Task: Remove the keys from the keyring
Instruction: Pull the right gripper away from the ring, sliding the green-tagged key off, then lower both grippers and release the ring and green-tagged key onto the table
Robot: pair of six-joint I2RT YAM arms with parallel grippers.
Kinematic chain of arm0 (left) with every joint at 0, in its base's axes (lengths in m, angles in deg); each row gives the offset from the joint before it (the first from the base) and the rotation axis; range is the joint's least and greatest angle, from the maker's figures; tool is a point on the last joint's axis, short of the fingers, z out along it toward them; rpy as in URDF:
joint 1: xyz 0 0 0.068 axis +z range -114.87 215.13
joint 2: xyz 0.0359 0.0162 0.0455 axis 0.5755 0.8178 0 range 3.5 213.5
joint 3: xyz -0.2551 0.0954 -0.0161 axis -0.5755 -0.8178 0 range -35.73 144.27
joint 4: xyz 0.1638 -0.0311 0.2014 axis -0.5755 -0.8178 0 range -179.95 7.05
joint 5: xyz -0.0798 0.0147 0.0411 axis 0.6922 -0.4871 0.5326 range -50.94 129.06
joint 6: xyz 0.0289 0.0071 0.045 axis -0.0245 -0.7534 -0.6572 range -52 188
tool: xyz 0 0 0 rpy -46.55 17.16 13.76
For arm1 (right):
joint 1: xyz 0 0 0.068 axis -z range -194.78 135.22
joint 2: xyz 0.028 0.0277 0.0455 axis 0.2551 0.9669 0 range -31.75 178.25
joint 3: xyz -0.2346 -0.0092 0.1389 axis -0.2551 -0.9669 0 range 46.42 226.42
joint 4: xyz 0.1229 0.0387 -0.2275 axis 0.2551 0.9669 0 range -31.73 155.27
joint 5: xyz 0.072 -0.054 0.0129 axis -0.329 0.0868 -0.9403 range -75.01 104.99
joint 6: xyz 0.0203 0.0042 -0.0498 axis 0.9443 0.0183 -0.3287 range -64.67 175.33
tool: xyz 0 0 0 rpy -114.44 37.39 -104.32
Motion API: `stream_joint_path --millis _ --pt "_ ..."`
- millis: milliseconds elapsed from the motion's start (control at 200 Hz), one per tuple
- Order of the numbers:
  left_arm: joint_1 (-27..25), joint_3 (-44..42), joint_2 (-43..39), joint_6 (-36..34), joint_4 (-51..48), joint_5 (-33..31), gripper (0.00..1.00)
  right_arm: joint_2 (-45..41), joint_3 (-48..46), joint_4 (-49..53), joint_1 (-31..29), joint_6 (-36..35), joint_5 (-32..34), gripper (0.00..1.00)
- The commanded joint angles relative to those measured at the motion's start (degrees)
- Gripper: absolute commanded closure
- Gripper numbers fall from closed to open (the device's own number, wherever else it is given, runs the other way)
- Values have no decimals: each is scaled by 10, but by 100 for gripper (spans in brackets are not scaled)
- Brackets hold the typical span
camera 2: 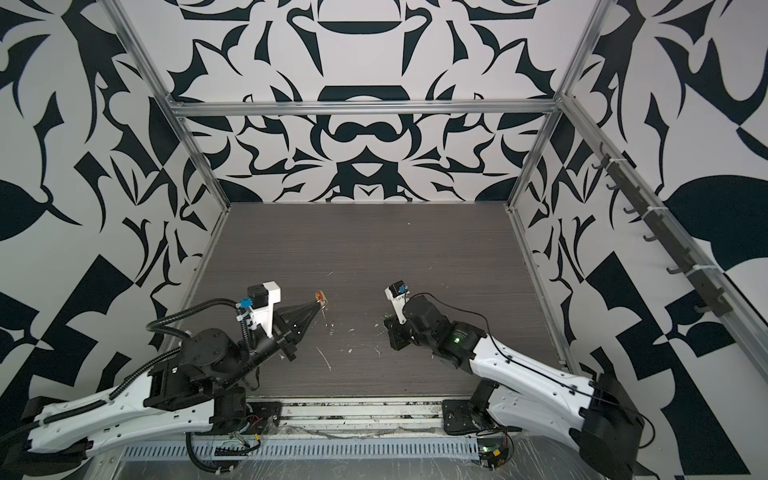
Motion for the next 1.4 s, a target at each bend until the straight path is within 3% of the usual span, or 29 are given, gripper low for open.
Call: stream_joint_path --millis 0,120,290,385,505,515,530,545,785,1045,1205,1230,1315,1360,1395 --pt "1 -21 23 40 -16 -36 100 34 -22 -52 6 34 -34 100" --pt "19 -40 64 73 -9 -25 100 70 -38 -80 16 46 -37 100" --pt "107 -67 119 140 1 59 100 122 -38 -82 29 57 -36 97" --pt "133 -84 128 157 15 70 100 128 -37 -70 33 64 -15 72" --pt "169 -89 150 175 12 87 100 112 -33 -56 37 64 9 54" --pt "174 -89 154 177 12 91 100 110 -34 -56 37 64 9 48" --pt "180 -89 158 180 12 97 100 106 -32 -55 37 63 11 31" --pt "187 -89 163 182 13 102 100 102 -31 -50 37 62 14 28" --pt "263 -91 268 214 69 181 100 3 -21 -13 38 42 56 29" --pt "268 -44 436 222 108 224 100 -71 -31 28 38 41 93 31" --pt "268 -38 502 233 164 285 100 -105 -46 28 38 42 97 30" --pt "268 -36 505 235 166 288 96 -107 -47 30 38 43 97 30" --pt "267 -42 494 238 177 293 71 -118 -49 32 38 44 93 28" --pt "267 -48 476 241 176 288 64 -127 -50 33 38 45 95 26" --pt "267 -50 460 241 171 283 60 -135 -50 34 38 45 96 11"
